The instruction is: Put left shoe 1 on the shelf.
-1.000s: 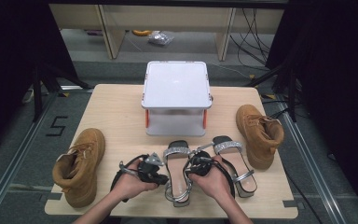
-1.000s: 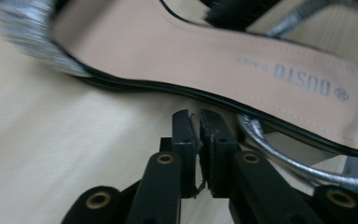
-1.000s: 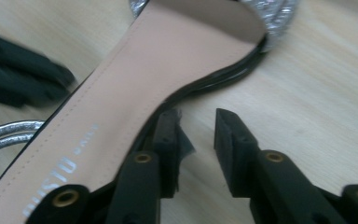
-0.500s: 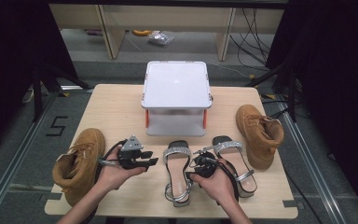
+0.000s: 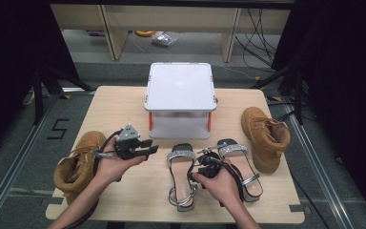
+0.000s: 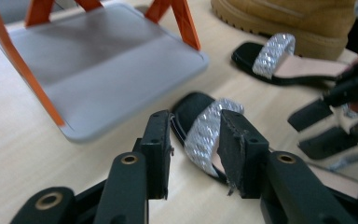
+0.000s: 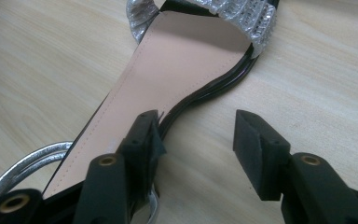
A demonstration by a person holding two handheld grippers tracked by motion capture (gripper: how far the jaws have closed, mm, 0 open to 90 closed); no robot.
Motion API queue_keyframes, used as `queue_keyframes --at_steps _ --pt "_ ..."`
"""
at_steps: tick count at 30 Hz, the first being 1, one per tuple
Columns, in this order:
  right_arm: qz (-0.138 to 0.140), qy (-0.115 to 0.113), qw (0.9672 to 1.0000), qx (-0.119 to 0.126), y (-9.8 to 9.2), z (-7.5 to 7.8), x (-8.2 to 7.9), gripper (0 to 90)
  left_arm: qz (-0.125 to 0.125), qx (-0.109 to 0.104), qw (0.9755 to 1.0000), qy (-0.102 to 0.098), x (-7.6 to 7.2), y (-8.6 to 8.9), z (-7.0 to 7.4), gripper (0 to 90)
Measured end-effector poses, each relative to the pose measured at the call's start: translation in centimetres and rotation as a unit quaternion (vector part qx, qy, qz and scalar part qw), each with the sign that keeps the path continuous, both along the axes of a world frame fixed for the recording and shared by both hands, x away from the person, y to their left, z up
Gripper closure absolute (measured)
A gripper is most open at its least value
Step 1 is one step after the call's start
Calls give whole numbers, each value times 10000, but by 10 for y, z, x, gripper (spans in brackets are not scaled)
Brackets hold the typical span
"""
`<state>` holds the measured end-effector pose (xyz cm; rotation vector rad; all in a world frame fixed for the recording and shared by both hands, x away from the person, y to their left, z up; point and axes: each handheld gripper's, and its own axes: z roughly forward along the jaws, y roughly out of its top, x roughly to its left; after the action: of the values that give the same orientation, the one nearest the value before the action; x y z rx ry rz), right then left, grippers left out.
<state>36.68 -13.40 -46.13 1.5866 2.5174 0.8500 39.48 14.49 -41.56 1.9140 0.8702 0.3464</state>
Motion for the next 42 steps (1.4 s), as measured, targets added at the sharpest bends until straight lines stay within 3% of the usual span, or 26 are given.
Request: queue_keyframes --at_steps 5,7,10,13,18,21,23,26,28,31,35,38,42 --pt "-108 101 9999 66 2 5 -3 495 40 -104 9997 -219 15 0 20 675" --pt "-85 18 9999 63 1 6 -3 495 146 -273 9994 -177 24 1 28 718" --pt "-226 114 9997 76 3 6 -4 497 278 -305 9990 -184 28 2 34 761" --pt "-179 135 9997 97 1 8 -4 497 436 -308 9975 -454 39 3 45 810" --pt "-217 83 9997 89 2 12 -4 496 629 -371 9952 -644 52 2 55 851" --pt "-152 70 9998 115 6 17 -3 495 721 -367 9948 -620 64 0 61 873" --pt "-179 91 9997 125 7 17 -2 493 849 -265 9941 -628 71 -2 63 882" --pt "-131 59 9998 170 8 17 -1 489 951 -310 9930 -636 80 -5 65 894" --pt "-194 164 9995 182 10 17 -1 488 1022 -262 9921 -674 86 -7 65 895" --pt "-111 61 9999 61 10 15 0 487 1185 -255 9902 -692 98 -11 62 896" --pt "-159 174 9996 170 12 16 -1 486 1239 -182 9900 -647 105 -14 57 896" --pt "-194 93 9996 192 14 18 0 486 1274 -126 9899 -615 112 -17 51 896" --pt "-197 181 9993 254 20 21 0 472 1288 -111 9898 -600 115 -19 46 896"
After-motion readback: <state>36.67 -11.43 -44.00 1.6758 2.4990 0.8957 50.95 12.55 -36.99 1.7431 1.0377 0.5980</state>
